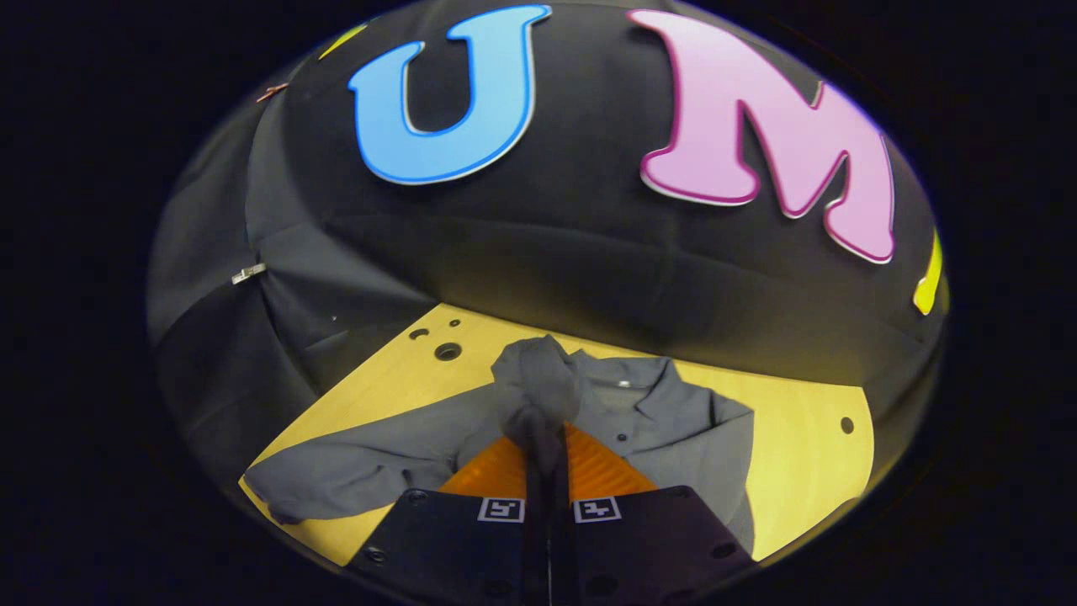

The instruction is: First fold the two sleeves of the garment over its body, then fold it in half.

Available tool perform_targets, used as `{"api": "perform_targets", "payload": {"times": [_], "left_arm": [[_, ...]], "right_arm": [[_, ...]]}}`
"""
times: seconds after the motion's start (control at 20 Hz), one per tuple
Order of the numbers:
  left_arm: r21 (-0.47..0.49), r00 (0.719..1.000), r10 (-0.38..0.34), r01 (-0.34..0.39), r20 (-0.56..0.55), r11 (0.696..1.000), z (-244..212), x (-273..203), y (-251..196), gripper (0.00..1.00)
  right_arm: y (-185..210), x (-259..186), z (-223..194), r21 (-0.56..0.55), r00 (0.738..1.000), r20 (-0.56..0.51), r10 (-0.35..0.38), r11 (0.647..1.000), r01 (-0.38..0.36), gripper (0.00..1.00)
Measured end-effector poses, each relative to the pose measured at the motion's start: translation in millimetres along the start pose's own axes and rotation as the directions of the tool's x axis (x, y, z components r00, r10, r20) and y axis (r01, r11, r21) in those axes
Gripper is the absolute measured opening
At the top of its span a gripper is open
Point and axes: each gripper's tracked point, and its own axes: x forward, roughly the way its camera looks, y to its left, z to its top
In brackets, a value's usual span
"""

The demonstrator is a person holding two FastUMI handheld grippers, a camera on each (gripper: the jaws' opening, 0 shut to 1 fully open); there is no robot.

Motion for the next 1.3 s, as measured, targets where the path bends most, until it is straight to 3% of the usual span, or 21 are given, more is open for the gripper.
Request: {"api": "perform_targets", "payload": {"times": [0.1,0.15,0.2,0.35,0.4,0.45,0.5,0.55,0.8,1.1,1.25,1.3], "left_arm": [[-0.003,1.000,-0.003,0.003,0.002,1.000,0.7,0.7,3.2,0.92],[-0.001,1.000,0.000,0.000,0.002,1.000,0.0,0.7,6.4,0.96],[0.000,1.000,0.007,-0.007,0.003,1.000,-0.5,1.7,10.7,0.96],[0.026,0.999,0.042,-0.043,0.020,0.999,2.2,3.0,25.7,0.96],[0.026,0.999,0.049,-0.050,0.022,0.998,0.9,4.9,29.2,0.96],[0.018,0.998,0.052,-0.053,0.021,0.998,1.9,7.1,31.9,0.96],[0.005,0.998,0.057,-0.057,0.019,0.998,-0.3,9.1,35.0,0.96],[-0.007,0.998,0.065,-0.065,0.016,0.998,-2.6,12.8,38.5,0.96],[-0.061,0.995,0.099,-0.099,-0.004,0.993,-17.6,38.0,58.7,0.96],[-0.106,0.979,0.185,-0.193,-0.082,0.975,-40.6,88.0,100.9,0.96],[-0.087,0.972,0.198,-0.209,-0.124,0.974,-52.8,110.9,114.0,0.96],[-0.070,0.969,0.205,-0.216,-0.136,0.974,-57.4,118.8,120.3,0.92]], "right_arm": [[19.8,13.0,-14.5,-0.007,0.999,-0.041,-0.002,1.000,0.001,0.07],[30.9,17.1,-20.2,-0.001,0.998,-0.056,0.003,1.000,-0.003,0.00],[39.2,22.2,-25.7,0.005,0.997,-0.074,0.006,1.000,-0.006,0.07],[60.7,26.6,-37.5,0.017,0.994,-0.102,0.026,1.000,-0.025,0.16],[66.1,26.5,-39.8,0.014,0.993,-0.110,0.035,0.999,-0.033,0.25],[69.0,23.5,-43.1,0.008,0.992,-0.118,0.039,0.999,-0.038,0.18],[72.2,21.2,-43.3,0.007,0.992,-0.116,0.047,0.999,-0.047,0.21],[76.9,16.9,-41.8,0.013,0.992,-0.108,0.063,0.998,-0.062,0.37],[64.7,-17.3,-30.5,0.037,0.995,-0.061,0.073,0.997,-0.071,1.00],[8.2,-74.4,-35.6,0.094,1.000,-0.002,0.007,0.996,-0.007,1.00],[-24.3,-105.2,-59.9,0.153,0.999,-0.043,-0.033,0.987,0.039,0.99],[-34.3,-115.2,-66.5,0.173,0.997,-0.055,-0.049,0.983,0.058,0.99]]}}
